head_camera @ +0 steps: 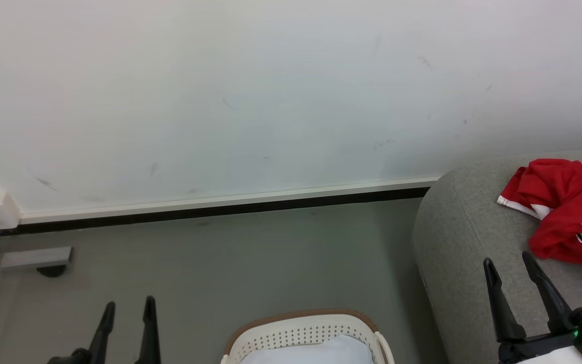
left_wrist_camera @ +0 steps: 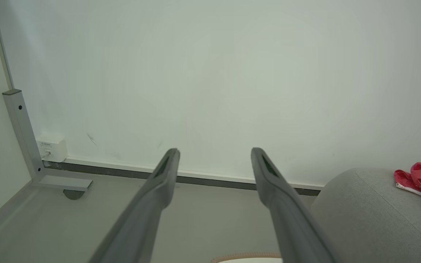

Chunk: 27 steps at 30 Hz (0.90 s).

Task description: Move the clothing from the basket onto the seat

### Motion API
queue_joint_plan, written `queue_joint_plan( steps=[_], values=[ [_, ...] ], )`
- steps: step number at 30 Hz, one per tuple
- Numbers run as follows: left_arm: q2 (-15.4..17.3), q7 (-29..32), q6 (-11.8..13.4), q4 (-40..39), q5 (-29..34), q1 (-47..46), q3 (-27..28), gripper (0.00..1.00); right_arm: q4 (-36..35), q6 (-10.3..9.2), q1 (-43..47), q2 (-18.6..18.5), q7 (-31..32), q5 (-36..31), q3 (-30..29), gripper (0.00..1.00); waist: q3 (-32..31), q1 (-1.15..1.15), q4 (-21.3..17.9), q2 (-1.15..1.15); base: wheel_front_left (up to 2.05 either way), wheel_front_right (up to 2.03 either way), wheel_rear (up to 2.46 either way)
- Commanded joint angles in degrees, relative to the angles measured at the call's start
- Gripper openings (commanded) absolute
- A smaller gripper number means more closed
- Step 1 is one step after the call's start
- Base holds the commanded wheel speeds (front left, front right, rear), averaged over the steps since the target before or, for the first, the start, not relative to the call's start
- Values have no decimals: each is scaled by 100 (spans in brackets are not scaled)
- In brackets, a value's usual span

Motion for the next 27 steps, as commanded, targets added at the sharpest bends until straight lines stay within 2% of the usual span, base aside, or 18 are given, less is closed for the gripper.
queue_joint_plan(
  steps=[1,13,27],
  values=[
    [-28,-1,-39,16,95,78,58,100,-32,-13,101,10,-15,-78,-50,100,-4,0,1,0,0,0,0],
    [-256,-1,-355,119,447,39,365,100,-52,-13,92,100,-16,-126,-90,100,3,0,-18,0,0,0,0],
    [-293,-2,-410,197,570,10,443,100,12,-13,25,95,-16,-39,-48,100,-6,0,-43,0,0,0,0]
  ],
)
